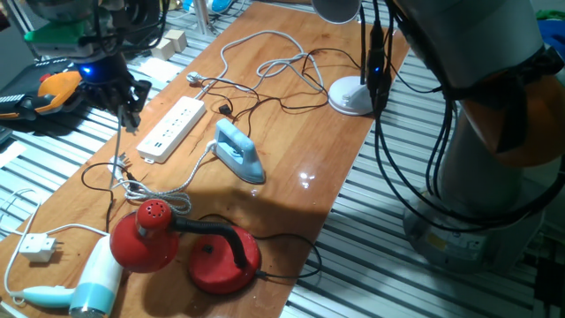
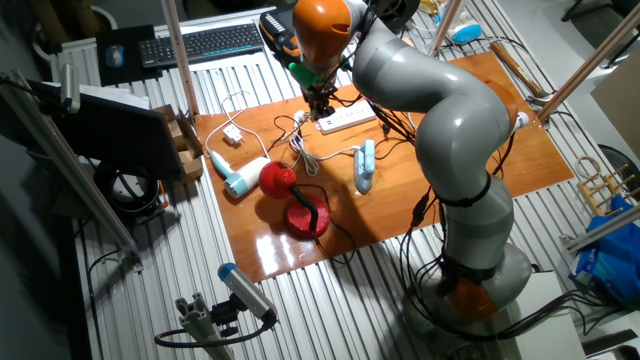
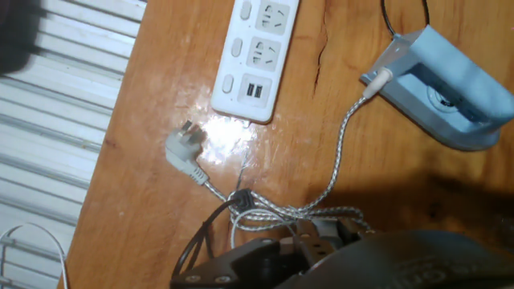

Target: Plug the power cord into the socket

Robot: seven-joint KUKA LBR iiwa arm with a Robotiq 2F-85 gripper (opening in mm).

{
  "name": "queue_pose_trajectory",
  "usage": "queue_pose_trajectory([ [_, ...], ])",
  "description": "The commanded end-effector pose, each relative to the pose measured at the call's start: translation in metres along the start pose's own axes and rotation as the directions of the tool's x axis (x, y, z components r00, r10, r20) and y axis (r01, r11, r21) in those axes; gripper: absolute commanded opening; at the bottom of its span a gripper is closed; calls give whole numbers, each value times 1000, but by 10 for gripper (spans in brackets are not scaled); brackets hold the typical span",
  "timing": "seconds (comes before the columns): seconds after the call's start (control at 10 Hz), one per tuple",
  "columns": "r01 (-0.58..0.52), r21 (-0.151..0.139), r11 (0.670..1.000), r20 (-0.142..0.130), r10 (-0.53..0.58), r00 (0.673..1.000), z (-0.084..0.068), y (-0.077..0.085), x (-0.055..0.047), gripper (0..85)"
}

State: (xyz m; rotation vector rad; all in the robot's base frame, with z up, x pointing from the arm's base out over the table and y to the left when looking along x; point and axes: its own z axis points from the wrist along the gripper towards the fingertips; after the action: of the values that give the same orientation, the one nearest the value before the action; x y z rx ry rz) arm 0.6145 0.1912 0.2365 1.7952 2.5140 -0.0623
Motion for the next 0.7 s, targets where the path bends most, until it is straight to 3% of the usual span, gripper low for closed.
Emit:
queue_pose_trajectory([
  [0.0, 0, 3, 1000, -1, 0, 1000, 1, -1, -3, 0],
  [0.3, 11, 9, 1000, -2, -11, 1000, 6, -4, -12, 0],
  [0.6, -1, 6, 1000, -4, 1, 1000, 17, 3, -22, 0],
])
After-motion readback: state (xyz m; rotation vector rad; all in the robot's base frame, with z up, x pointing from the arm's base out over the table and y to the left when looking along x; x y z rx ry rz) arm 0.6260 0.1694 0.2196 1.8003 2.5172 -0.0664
